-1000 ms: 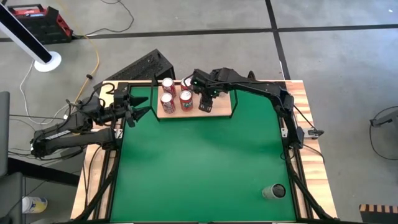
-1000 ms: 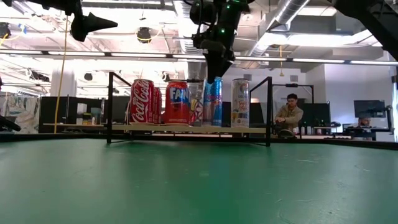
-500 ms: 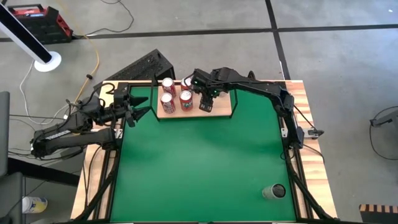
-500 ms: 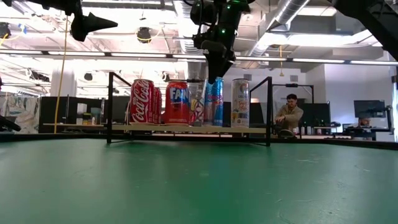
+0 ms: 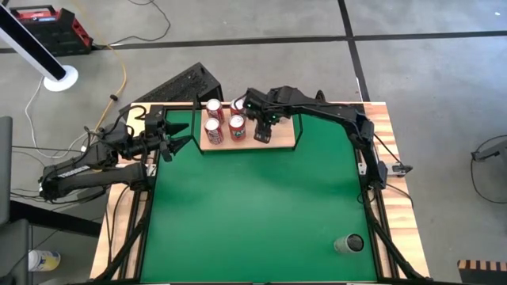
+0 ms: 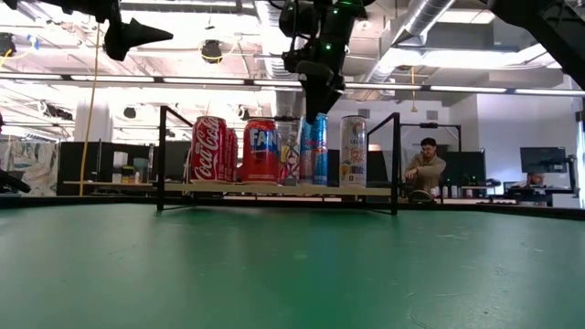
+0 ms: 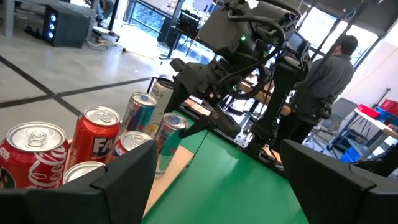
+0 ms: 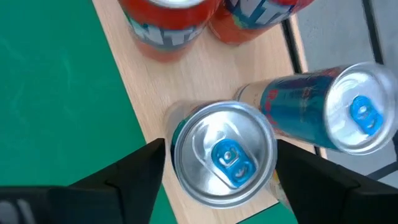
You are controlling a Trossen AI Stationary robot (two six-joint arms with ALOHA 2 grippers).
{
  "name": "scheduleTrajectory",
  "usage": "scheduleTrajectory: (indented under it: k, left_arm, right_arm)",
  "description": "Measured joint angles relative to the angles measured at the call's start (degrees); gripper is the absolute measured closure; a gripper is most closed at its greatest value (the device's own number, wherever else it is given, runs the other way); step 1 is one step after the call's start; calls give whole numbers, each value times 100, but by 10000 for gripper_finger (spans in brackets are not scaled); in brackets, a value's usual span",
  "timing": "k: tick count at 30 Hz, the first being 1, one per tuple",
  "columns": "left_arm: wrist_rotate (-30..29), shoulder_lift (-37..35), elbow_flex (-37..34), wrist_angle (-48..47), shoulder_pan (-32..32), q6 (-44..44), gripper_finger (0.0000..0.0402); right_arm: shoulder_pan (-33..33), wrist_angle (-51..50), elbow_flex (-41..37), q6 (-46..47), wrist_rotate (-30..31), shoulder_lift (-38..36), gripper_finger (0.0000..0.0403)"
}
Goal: Place canned beverage on shelf
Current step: Put the blue soda can on the shelf aligned with the other blue soda can, then put the white-yellow soda can on the shelf aligned with the other white-yellow soda can
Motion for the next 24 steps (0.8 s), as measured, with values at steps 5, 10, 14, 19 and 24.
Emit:
scheduleTrajectory:
  k: [5,10,14,19,24]
  left_arm:
    - [0,0,0,0,0,0,80]
    - [0,0,0,2,0,0,80]
    - [0,-1,0,2,0,0,80]
    - [0,-1,0,2,0,65,80]
    - [0,-2,0,4,0,198,80]
  right_arm:
    - [-7,-4,-11,-41,-1,13,50]
    - [-4,-33,150,-70,0,-31,38]
    - [-15,-297,578,-76,0,-40,39]
    - [-5,-560,1189,-58,1,-49,39]
    - [136,-626,1295,349,-68,-371,39]
